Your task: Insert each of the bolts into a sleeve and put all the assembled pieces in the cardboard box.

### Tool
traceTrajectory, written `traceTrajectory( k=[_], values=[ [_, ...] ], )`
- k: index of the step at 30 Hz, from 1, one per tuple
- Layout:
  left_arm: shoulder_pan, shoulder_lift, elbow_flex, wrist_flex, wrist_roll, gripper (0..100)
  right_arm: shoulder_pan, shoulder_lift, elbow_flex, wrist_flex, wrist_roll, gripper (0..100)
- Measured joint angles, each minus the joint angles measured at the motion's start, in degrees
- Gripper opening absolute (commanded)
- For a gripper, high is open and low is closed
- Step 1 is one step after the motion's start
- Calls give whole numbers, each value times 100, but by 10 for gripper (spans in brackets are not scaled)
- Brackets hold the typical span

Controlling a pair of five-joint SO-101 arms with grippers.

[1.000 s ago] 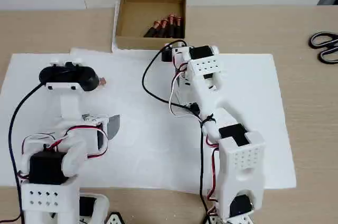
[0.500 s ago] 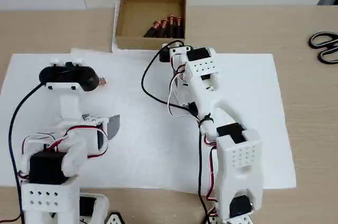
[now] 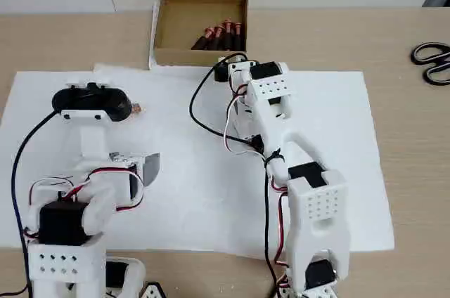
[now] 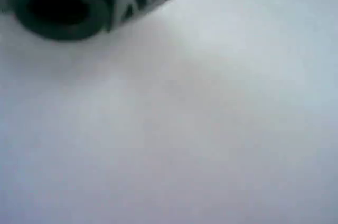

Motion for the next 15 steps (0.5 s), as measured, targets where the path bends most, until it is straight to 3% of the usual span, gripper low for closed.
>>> traceTrajectory(
  k=[10,15],
  values=[
    [0,97,-1451,756,-712,240,-53,-941,-176,835,0,4],
    [0,1204,-2075,756,-941,240,149,-1178,-176,862,0,4]
  ],
)
